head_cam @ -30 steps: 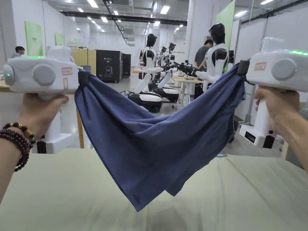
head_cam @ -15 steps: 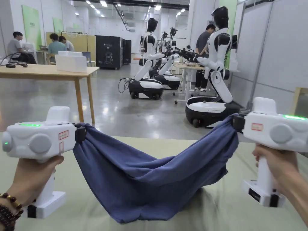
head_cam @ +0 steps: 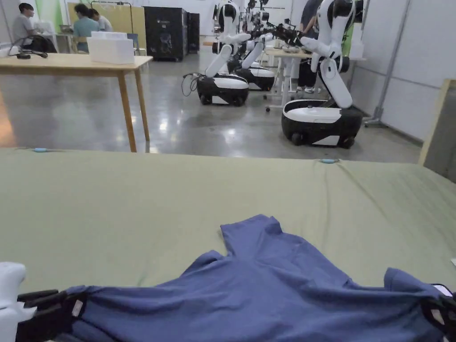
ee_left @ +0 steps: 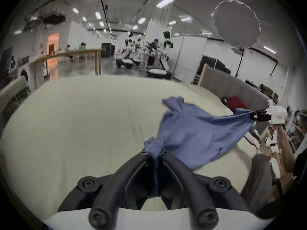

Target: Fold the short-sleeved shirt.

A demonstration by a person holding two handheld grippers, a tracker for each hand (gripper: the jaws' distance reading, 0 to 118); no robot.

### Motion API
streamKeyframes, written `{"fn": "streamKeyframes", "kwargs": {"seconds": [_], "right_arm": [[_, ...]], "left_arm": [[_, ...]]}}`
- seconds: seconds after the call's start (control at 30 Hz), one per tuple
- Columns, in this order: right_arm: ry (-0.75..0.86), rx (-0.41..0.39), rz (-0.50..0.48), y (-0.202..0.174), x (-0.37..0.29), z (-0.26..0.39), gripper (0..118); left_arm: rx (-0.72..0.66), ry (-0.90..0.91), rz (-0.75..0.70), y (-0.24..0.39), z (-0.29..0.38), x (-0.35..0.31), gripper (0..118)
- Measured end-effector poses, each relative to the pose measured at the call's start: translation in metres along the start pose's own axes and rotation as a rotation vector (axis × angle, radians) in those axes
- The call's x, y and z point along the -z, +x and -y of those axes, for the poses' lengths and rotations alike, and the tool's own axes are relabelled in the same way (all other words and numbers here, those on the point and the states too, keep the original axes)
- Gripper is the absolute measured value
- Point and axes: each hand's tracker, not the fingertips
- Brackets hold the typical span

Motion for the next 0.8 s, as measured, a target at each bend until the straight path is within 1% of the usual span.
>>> {"fn": "streamKeyframes", "kwargs": {"seconds": [0.03, 0.07, 0.13, 0.17, 0.2, 0.23, 0.27, 0.3, 0.37, 0.4, 0.43, 0.47, 0.5, 0.53, 0.57, 0.6, 0.63, 0.67, 0.7, 0.73, 0.77, 0.8], "right_arm": [[-0.044, -0.011, -0.003, -0.004, -0.003, 0.015, 10], [-0.091, -0.025, -0.015, -0.007, -0.005, 0.029, 10], [-0.178, -0.045, 0.005, -0.013, -0.004, 0.051, 10], [-0.233, -0.055, -0.018, -0.014, -0.002, 0.059, 10], [-0.275, -0.075, -0.012, -0.017, 0.000, 0.066, 11], [-0.324, -0.081, -0.009, -0.020, 0.005, 0.070, 11], [-0.362, -0.109, -0.013, -0.023, 0.010, 0.074, 11], [-0.372, -0.126, -0.008, -0.026, 0.015, 0.077, 11], [-0.365, -0.117, -0.014, -0.021, 0.023, 0.083, 12], [-0.361, -0.114, -0.016, -0.020, 0.024, 0.082, 18], [-0.346, -0.106, -0.012, -0.019, 0.024, 0.082, 45], [-0.327, -0.075, -0.018, -0.014, 0.020, 0.082, 86], [-0.309, -0.038, -0.045, -0.011, 0.016, 0.081, 117], [-0.296, -0.020, -0.052, -0.009, 0.011, 0.081, 115], [-0.270, -0.020, -0.048, -0.010, 0.001, 0.080, 111], [-0.172, -0.018, -0.061, -0.012, -0.023, 0.067, 111], [-0.142, -0.002, -0.028, -0.016, -0.039, 0.059, 111], [-0.105, 0.012, 0.014, -0.021, -0.058, 0.050, 110], [-0.051, 0.029, 0.033, -0.027, -0.079, 0.043, 102], [0.016, 0.051, 0.036, -0.039, -0.097, 0.057, 102], [0.095, 0.081, 0.007, -0.047, -0.115, 0.058, 97], [0.156, 0.117, -0.021, -0.054, -0.129, 0.059, 81]], "left_arm": [[-0.014, -0.035, 0.012, -0.002, 0.012, -0.003, 2], [-0.008, -0.069, -0.012, -0.003, 0.025, -0.007, 2], [0.007, -0.112, -0.035, -0.008, 0.043, -0.008, 2], [-0.005, -0.140, -0.036, -0.011, 0.050, -0.008, 2], [0.007, -0.176, -0.043, -0.013, 0.056, -0.006, 2], [0.016, -0.174, -0.058, -0.014, 0.061, -0.005, 2], [0.031, -0.210, -0.063, -0.018, 0.065, -0.003, 2], [0.033, -0.222, -0.066, -0.020, 0.069, 0.001, 2], [0.023, -0.234, -0.054, -0.023, 0.075, 0.007, 3], [0.019, -0.233, -0.049, -0.024, 0.077, 0.008, 8], [0.019, -0.227, -0.049, -0.023, 0.077, 0.008, 29], [0.017, -0.193, -0.069, -0.023, 0.077, 0.007, 71], [0.012, -0.190, -0.074, -0.022, 0.076, 0.006, 109], [0.015, -0.193, -0.090, -0.026, 0.076, 0.002, 117], [0.008, -0.191, -0.069, -0.028, 0.075, -0.005, 114], [-0.002, -0.093, 0.016, -0.025, 0.075, -0.017, 115], [-0.019, -0.096, -0.005, -0.023, 0.074, -0.028, 114], [-0.038, -0.095, -0.035, -0.021, 0.072, -0.042, 111], [-0.045, -0.054, -0.071, -0.015, 0.071, -0.058, 98], [-0.050, -0.002, -0.083, -0.009, 0.072, -0.073, 98], [-0.048, 0.063, -0.081, -0.002, 0.075, -0.091, 90], [-0.034, 0.119, -0.080, 0.001, 0.076, -0.107, 70]]}}
